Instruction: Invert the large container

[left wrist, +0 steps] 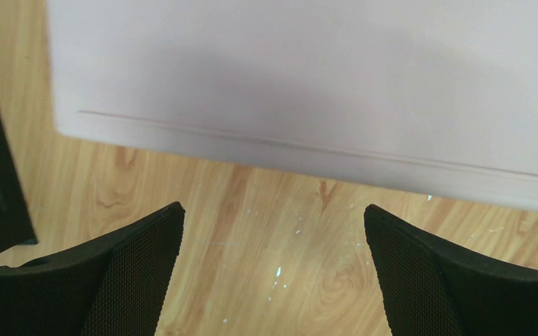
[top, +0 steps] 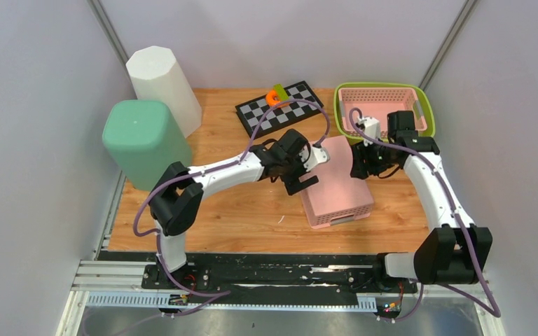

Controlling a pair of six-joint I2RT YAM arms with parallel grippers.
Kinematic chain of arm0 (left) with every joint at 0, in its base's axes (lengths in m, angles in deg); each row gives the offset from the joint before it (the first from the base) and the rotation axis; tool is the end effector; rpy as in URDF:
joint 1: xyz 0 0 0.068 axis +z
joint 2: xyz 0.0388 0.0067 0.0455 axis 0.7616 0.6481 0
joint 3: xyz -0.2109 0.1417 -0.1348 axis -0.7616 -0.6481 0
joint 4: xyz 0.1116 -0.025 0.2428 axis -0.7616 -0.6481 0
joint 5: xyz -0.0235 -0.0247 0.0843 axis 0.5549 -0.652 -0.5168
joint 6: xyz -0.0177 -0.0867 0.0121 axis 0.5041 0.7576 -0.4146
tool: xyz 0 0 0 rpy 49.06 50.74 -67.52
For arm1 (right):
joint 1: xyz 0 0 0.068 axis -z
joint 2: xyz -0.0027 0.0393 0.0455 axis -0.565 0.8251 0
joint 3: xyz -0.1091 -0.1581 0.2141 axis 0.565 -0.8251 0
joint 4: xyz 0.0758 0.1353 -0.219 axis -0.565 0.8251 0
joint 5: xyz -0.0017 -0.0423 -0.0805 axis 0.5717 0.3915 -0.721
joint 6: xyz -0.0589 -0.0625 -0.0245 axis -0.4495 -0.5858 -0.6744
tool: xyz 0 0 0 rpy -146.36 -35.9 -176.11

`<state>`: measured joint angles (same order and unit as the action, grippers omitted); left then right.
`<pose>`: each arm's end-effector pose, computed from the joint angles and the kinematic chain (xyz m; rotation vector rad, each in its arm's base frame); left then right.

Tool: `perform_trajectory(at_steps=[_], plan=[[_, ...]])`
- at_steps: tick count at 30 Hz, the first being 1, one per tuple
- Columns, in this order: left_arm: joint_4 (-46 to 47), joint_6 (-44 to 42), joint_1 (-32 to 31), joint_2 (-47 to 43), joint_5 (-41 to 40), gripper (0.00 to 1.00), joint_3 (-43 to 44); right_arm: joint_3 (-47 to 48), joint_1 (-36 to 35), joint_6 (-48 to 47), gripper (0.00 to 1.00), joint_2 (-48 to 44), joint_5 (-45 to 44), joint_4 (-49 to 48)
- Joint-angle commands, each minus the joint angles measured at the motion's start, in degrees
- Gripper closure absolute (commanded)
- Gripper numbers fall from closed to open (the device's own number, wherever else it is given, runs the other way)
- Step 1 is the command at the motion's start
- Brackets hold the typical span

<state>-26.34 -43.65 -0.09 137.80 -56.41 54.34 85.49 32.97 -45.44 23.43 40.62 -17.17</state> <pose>0.2920 -0.3542 0.1955 1.4470 2.0181 -0.3230 0.2772 0.0435 0.2802 -0.6414 2.3813 0.4698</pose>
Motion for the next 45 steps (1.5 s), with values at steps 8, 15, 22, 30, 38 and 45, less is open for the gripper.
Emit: perform_trajectory(at_steps=[8, 15, 22, 30, 38, 45], plan=[[4.03, 2.00, 3.20, -2.25, -11.64, 0.00, 1.39, 8.79, 3.38, 13.42, 0.46, 18.20, 0.56, -13.29], [5.62, 2.67, 5.15, 1.98, -14.66, 0.00, 4.57, 11.54, 6.39, 17.04, 0.46, 26.94, 6.42, -14.67], [3.98, 4.21, 4.93, 5.59, -8.36, 0.00, 5.66, 9.27, 7.41, 14.74, 0.47, 26.57, 12.96, -11.78], [4.47, 3.36, 1.17, 3.45, -6.45, 0.00, 1.57, 5.76, 7.41, 7.87, 0.50, 23.06, 11.83, -2.38], [3.87, 4.39, -2.96, 3.94, -5.12, 0.00, 1.85, 0.32, 7.41, 3.20, 0.49, 13.60, 3.71, 0.02], [0.97, 5.72, -6.11, 9.10, -5.65, 0.00, 8.75, -0.92, 9.19, 0.57, 0.49, 12.37, -6.22, 0.35]])
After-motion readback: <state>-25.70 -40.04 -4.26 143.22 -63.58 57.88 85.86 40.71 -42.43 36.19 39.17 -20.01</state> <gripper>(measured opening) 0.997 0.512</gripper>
